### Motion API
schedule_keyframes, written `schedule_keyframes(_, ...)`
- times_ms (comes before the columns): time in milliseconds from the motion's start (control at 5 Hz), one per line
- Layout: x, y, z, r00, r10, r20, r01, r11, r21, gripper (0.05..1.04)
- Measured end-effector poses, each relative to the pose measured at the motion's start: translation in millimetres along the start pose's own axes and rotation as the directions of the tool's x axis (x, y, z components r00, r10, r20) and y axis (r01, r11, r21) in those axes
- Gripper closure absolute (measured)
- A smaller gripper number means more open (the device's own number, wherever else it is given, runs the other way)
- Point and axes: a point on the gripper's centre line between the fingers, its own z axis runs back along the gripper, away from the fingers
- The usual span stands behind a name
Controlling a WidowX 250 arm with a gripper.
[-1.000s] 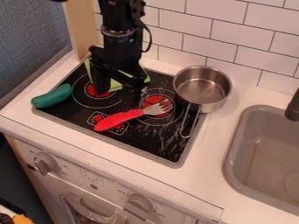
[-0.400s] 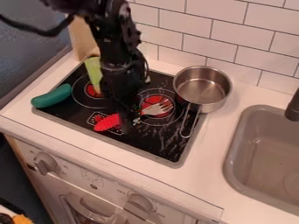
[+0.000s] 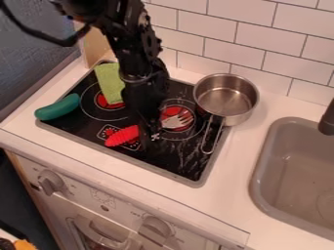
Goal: Move the red fork onto the green cloth
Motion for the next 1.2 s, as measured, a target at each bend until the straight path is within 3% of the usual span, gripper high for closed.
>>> schedule_keyframes(400,7,13,-14,1.000,-0.023,-0.017,0.023,1.000,-0.006,0.135)
schedule_keyframes(800,6,12,-20,0.999,-0.026,-0.023,0.026,1.000,-0.006,0.705)
schedule_keyframes(1200,4,6,-20,0.999,-0.039,-0.027,0.039,0.999,-0.013,0.734)
